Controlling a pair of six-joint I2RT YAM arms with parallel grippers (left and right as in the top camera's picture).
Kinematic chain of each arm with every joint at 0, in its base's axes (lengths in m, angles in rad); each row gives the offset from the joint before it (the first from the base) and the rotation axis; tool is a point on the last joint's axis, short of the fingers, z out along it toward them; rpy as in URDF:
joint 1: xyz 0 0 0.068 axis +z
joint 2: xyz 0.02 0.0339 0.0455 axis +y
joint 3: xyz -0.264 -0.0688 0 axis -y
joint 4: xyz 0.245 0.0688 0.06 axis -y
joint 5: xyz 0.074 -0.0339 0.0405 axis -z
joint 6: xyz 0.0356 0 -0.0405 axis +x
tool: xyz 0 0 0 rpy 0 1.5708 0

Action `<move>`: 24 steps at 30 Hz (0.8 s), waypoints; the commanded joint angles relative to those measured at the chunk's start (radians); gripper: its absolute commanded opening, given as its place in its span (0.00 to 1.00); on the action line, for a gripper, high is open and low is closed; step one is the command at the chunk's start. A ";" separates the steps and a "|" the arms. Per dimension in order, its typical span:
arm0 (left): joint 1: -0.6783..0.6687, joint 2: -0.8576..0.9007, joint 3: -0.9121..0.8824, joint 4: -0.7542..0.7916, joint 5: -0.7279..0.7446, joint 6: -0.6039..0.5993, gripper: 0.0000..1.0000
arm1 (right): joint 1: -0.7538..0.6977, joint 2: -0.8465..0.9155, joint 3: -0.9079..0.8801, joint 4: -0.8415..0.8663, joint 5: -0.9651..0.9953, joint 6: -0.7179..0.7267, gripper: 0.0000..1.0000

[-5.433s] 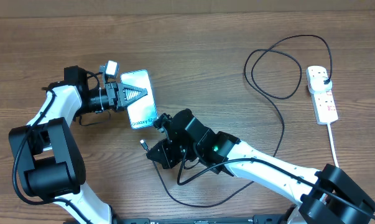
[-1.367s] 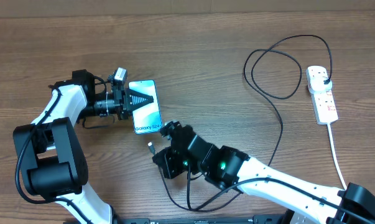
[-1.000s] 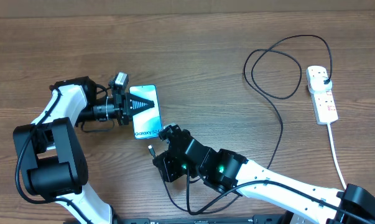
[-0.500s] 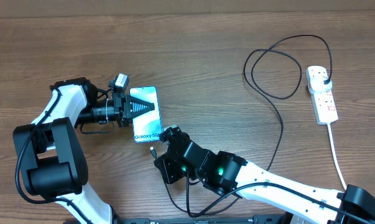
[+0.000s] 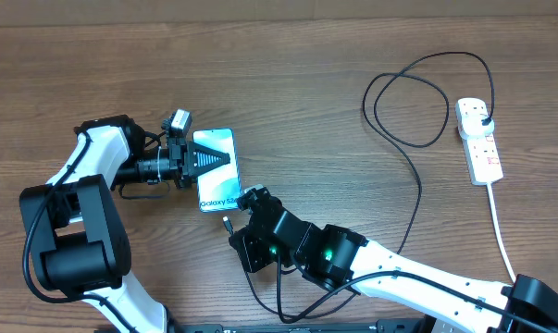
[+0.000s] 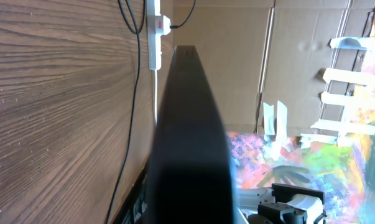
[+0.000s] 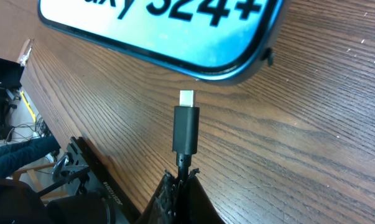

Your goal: Plug charger to phone and switch on socket

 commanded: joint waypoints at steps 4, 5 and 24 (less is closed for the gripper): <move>0.004 -0.012 0.000 -0.003 0.038 0.045 0.04 | 0.005 -0.030 -0.005 0.006 0.011 0.002 0.04; 0.004 -0.012 0.000 -0.003 0.038 0.045 0.05 | 0.005 -0.030 -0.005 0.006 0.011 0.002 0.04; -0.005 -0.012 0.000 -0.004 0.027 0.045 0.04 | 0.005 -0.030 -0.005 0.006 0.012 -0.024 0.04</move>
